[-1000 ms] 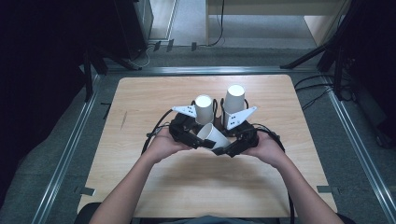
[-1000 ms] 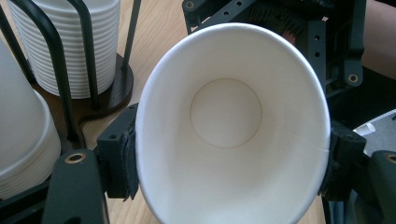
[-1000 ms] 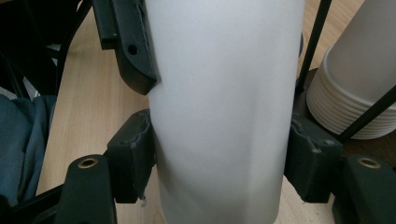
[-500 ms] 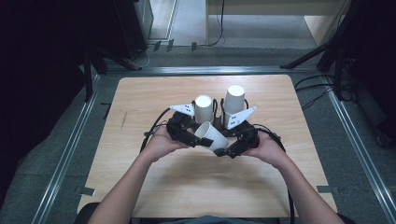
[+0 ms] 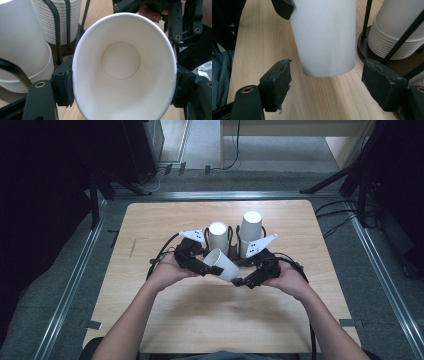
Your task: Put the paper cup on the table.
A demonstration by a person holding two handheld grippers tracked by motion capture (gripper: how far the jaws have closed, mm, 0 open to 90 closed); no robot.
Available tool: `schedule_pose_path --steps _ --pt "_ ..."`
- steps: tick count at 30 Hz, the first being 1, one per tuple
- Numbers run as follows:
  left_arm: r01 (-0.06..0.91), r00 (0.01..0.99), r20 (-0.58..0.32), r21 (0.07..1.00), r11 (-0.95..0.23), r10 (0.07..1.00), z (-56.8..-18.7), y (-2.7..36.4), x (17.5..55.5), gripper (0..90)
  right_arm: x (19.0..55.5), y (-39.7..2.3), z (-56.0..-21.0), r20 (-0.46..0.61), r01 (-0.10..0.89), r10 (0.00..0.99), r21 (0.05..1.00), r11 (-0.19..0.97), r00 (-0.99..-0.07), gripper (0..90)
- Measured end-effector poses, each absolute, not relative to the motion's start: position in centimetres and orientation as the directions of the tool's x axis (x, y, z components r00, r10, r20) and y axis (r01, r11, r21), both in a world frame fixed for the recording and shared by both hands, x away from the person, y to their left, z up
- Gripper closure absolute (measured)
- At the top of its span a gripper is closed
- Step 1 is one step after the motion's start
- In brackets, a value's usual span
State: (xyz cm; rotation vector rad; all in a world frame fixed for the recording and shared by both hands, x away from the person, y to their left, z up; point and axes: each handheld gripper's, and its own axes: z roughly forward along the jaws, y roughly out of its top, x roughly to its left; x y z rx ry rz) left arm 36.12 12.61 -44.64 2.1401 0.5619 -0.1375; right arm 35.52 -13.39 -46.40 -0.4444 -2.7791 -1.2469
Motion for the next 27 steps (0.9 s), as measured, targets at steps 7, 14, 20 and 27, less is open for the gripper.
schedule_pose_path --steps 7,14,20,27 --pt "0.438 0.892 -0.281 0.732 -0.522 0.355 -44.6 12.7 36.1 24.9 35.5 -13.6 -46.4 0.168 0.286 0.242 0.721 0.631 -0.956 23.4" --pt "0.435 0.892 -0.249 0.701 -0.565 0.378 -44.6 12.7 36.0 24.8 35.4 -13.8 -46.4 0.152 0.283 0.255 0.725 0.627 -0.955 23.4" --pt "0.432 0.892 -0.234 0.691 -0.58 0.386 -44.5 13.1 36.1 24.8 35.5 -14.1 -46.4 0.147 0.288 0.268 0.725 0.626 -0.952 23.5" --pt "0.437 0.888 -0.221 0.676 -0.593 0.403 -44.2 14.0 36.1 24.7 35.6 -14.5 -46.4 0.147 0.31 0.302 0.725 0.615 -0.942 23.4"
